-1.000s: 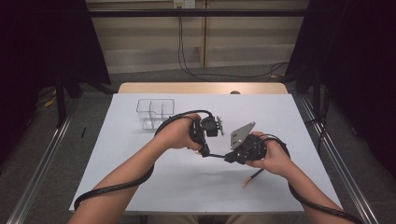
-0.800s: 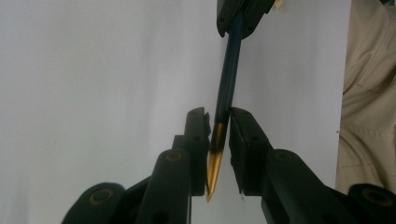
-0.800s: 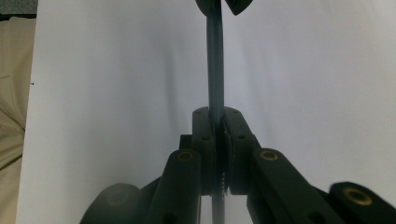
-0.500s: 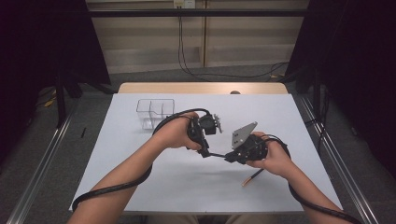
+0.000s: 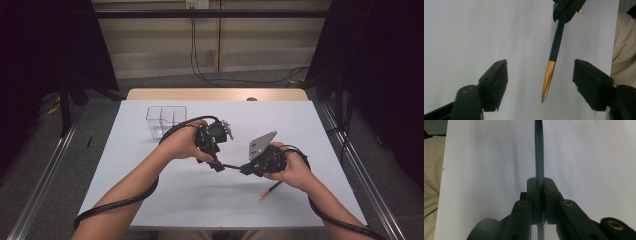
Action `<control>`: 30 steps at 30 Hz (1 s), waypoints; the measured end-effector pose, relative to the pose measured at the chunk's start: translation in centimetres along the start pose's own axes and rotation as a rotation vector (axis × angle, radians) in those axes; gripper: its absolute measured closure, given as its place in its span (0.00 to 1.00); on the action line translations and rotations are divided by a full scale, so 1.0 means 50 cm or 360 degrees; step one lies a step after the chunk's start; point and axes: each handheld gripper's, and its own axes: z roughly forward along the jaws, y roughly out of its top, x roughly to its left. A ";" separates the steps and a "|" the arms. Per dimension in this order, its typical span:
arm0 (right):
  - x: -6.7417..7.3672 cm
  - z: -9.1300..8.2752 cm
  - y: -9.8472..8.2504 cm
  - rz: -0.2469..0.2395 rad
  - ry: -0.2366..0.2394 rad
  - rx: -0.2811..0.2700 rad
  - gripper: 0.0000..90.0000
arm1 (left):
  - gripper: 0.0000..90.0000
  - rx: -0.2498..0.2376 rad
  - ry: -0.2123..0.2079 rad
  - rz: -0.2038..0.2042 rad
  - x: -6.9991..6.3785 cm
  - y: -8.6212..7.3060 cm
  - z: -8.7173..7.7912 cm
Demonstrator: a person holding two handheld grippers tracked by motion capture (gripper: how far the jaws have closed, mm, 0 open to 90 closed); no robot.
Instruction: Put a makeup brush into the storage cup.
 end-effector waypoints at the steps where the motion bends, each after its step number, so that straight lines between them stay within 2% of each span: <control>1: 0.000 0.000 0.000 0.0003 0.0002 -0.0005 0.94 | 0.24 -0.0012 0.0000 0.0001 0.000 -0.003 -0.001; 4: 0.000 -0.001 -0.002 -0.0003 -0.0001 -0.0004 0.94 | 0.17 -0.0053 -0.0005 0.0002 -0.001 -0.010 -0.003; 5: -0.001 -0.001 -0.002 -0.0005 -0.0003 -0.0008 0.94 | 0.15 -0.0062 -0.0004 0.0021 0.001 -0.013 -0.005; 7: -0.001 -0.002 -0.004 0.0003 -0.0003 -0.0010 0.94 | 0.12 -0.0128 -0.0013 -0.0005 0.001 -0.019 -0.007; 9: -0.001 -0.004 -0.005 0.0007 -0.0008 -0.0012 0.94 | 0.08 -0.0188 -0.0012 0.0001 0.006 -0.026 -0.013; 14: 0.000 -0.005 -0.007 0.0010 -0.0007 -0.0028 0.94 | 0.07 -0.0310 -0.0033 -0.0006 0.008 -0.047 -0.020; 15: 0.000 -0.006 -0.008 0.0016 -0.0011 -0.0029 0.94 | 0.06 -0.0328 -0.0027 0.0002 0.008 -0.051 -0.020; 16: 0.000 -0.006 -0.009 0.0023 -0.0010 -0.0031 0.94 | 0.06 -0.0361 -0.0009 0.0037 0.007 -0.055 -0.020; 20: -0.001 -0.007 -0.008 0.0033 -0.0015 -0.0065 0.94 | 0.06 -0.0483 -0.0006 0.0040 0.009 -0.067 -0.021; 23: 0.001 -0.007 -0.006 0.0026 -0.0019 -0.0082 0.94 | 0.07 -0.0562 0.0003 0.0023 0.013 -0.079 -0.020; 25: 0.002 -0.007 -0.004 0.0023 -0.0020 -0.0084 0.94 | 0.07 -0.0629 -0.0009 -0.0014 0.015 -0.087 -0.019; 28: 0.001 -0.007 -0.004 0.0035 -0.0025 -0.0099 0.94 | 0.07 -0.0677 -0.0004 -0.0015 0.014 -0.094 -0.018; 30: 0.001 -0.006 -0.005 0.0038 -0.0024 -0.0112 0.94 | 0.07 -0.0737 0.0004 -0.0011 0.013 -0.099 -0.016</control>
